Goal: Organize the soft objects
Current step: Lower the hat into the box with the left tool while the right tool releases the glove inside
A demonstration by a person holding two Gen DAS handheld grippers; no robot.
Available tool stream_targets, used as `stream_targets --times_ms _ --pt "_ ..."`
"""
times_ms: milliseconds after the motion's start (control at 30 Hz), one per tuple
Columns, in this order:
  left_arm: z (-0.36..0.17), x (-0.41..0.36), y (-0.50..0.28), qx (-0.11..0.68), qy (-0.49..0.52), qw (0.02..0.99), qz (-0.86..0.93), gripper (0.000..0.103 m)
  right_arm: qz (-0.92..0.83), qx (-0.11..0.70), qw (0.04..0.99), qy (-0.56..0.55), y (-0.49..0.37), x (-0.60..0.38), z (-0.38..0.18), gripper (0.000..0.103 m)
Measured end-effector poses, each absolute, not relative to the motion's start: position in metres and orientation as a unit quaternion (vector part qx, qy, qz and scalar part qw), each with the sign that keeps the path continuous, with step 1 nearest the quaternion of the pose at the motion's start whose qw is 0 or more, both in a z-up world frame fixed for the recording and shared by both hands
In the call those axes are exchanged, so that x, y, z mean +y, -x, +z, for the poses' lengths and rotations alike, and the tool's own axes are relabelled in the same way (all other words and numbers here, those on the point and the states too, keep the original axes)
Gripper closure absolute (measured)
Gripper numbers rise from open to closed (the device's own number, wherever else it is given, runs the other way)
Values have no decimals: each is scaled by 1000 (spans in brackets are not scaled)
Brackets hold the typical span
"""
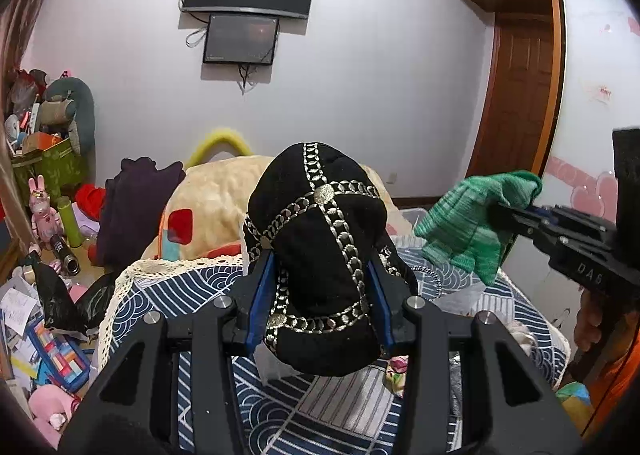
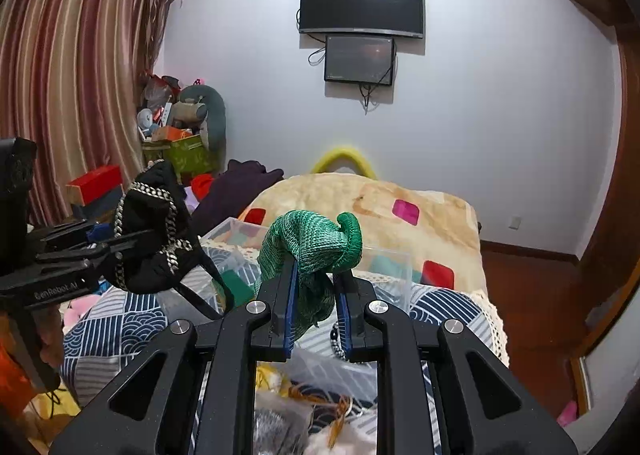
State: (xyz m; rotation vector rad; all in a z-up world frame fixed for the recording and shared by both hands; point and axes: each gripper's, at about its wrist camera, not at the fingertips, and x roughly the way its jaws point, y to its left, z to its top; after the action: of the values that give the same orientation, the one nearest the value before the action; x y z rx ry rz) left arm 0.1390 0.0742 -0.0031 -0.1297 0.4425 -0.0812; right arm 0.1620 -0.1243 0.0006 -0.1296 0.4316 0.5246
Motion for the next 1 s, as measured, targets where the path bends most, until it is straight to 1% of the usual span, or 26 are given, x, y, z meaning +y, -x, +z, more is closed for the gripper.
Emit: stream_targets --times_ms 167,467,800,1000 --pt "-13 69 -158 237 55 969 -37 59 251 223 939 80 -173 -117 -3 88" --pt "-29 62 -189 269 59 960 -49 59 245 278 922 111 -196 -108 -24 88" --pt "-44 51 -217 294 52 952 -62 59 243 317 904 155 -205 -102 -37 88" --pt "-56 46 -224 317 34 945 -66 59 249 348 887 171 -210 -102 -52 88"
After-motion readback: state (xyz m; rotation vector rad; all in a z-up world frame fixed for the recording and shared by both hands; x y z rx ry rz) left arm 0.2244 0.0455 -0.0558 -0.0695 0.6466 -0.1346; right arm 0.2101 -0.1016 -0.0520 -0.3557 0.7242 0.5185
